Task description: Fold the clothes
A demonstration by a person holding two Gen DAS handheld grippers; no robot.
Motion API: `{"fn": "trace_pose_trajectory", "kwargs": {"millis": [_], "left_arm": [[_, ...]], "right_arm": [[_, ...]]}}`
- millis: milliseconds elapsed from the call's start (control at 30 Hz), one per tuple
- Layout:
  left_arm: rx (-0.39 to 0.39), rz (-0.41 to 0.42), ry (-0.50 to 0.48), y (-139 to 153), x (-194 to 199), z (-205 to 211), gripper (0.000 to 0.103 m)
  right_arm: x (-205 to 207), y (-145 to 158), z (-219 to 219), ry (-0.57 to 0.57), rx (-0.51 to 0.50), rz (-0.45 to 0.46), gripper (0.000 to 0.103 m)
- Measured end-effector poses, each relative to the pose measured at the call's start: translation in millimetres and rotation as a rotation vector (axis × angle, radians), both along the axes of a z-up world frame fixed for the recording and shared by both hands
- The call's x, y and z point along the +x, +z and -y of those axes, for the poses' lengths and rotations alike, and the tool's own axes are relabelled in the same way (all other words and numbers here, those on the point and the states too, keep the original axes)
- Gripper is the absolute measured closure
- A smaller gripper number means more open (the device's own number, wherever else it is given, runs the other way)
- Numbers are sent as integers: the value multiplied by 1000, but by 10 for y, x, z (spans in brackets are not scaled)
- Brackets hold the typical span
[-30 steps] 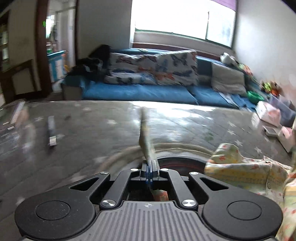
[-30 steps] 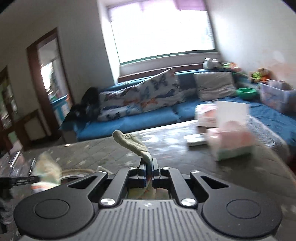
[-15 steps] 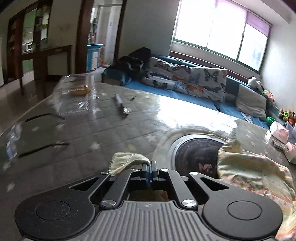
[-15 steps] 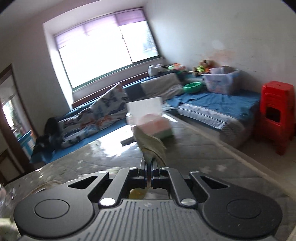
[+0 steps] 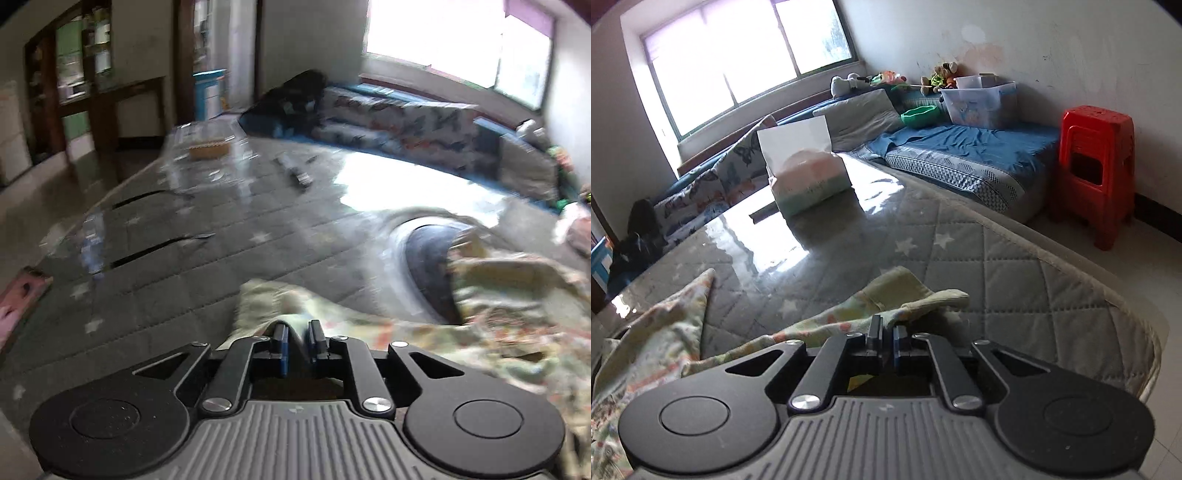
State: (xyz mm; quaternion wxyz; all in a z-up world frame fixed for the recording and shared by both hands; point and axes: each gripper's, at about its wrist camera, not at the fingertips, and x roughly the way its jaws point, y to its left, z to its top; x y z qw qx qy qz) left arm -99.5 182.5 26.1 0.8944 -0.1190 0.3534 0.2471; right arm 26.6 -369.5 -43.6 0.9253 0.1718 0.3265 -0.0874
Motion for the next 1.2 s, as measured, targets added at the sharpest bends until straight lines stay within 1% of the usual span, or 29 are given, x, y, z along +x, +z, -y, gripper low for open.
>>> {"fn": "trace_pose_trajectory", "kwargs": {"millis": [33,67,133,167,200,267,367,400,467,600,633,667,833,900,1200], "left_arm": [[3,-16,17,-23,-14,-26,82],[7,-31,37,-45,-44,-51,72],[17,-53,71,-77,-104,-109,59],[22,-61,86,-88,-134,-139,58],[27,-69,101,-99,-165,-169,58],[33,-70,114,-103,-192,-219,58],[44,-54,90,-100,-119,-231,59],[49,-51,74,-111,-71,-225,59],[55,-59,31,-168,45,-187,59],[47,-103,-23,-345,248,-159,60],[60,-104,-26,-375,279,-154,60],[80,-103,-37,-380,305,-144,60],[106,-95,-50,-411,426,-195,60],[128,-88,-55,-435,489,-221,61],[217,-84,-80,-465,763,-258,61]], "right_arm": [[-16,12,-7,3,-6,-3,97],[-22,14,-9,5,-11,-14,94],[-32,23,2,2,-19,-33,91],[-36,29,12,-2,-23,-42,91],[-50,39,19,-8,-30,-45,88],[-101,86,35,-30,-61,-34,86],[-144,161,51,-60,-99,-3,85],[-152,208,40,-60,-120,12,82],[-135,252,12,-36,-131,21,76],[-25,200,-95,60,-115,-6,75],[15,168,-120,77,-116,-21,75],[58,130,-148,89,-119,-36,75],[252,-8,-225,114,-127,-77,74],[319,-8,-261,132,-144,-82,68],[730,-37,-438,173,-267,-100,66]]}}
